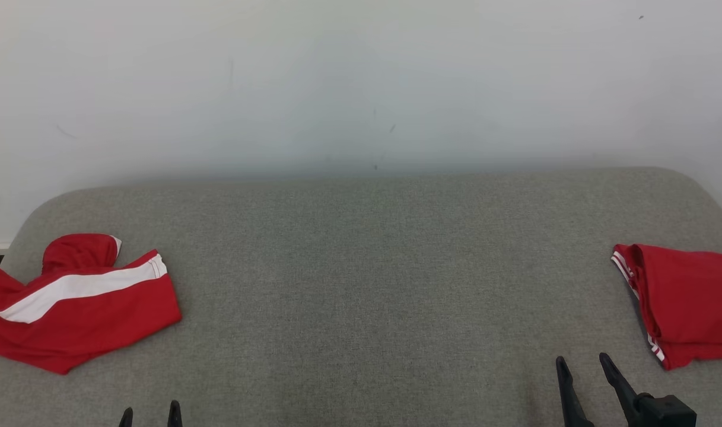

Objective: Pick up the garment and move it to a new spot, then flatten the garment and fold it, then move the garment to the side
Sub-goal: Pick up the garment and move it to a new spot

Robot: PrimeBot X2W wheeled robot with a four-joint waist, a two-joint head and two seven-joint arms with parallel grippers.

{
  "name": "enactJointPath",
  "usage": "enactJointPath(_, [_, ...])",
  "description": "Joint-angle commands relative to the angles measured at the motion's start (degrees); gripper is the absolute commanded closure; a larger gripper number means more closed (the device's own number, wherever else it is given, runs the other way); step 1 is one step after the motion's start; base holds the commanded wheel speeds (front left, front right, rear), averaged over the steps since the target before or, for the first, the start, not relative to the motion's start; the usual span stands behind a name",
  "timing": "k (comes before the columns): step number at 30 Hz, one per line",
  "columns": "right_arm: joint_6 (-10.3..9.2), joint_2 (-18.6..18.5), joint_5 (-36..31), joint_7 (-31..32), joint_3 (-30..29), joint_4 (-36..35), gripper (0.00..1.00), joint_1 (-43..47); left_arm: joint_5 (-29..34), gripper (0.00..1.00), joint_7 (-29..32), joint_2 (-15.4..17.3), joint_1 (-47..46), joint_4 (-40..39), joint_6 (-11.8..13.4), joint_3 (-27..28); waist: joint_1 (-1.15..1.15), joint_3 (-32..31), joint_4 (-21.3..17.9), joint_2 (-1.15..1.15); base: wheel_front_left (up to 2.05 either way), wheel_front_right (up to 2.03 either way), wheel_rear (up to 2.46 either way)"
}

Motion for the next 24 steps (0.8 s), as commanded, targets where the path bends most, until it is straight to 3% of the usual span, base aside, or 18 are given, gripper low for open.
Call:
enactJointPath(1, [-0.17, 0.2, -0.3, -0.4, -0.2, -0.1, 0.0, 0.2, 0.3, 0.0, -0.2, 0.0, 0.4, -0.2, 0.0, 0.0, 0.0, 0.1, 0.0, 0.0, 0.0, 0.0, 0.0])
enactJointPath(17, [-0.16, 1.6, -0.5, -0.5, -0.5, -0.2, 0.0, 0.7, 0.6, 0.0, -0.2, 0.8, -1.0, 0.6, 0.0, -0.8, 0.0, 0.8, 0.9, 0.0, 0.0, 0.0, 0.0])
enactJointPath(24, [-0.16, 1.6, 0.1, -0.5, -0.3, -0.8, 0.0, 0.1, 0.6, 0.0, -0.2, 1.1, -1.3, 0.9, 0.0, -0.9, 0.0, 1.0, 5.1, 0.0, 0.0, 0.0, 0.0])
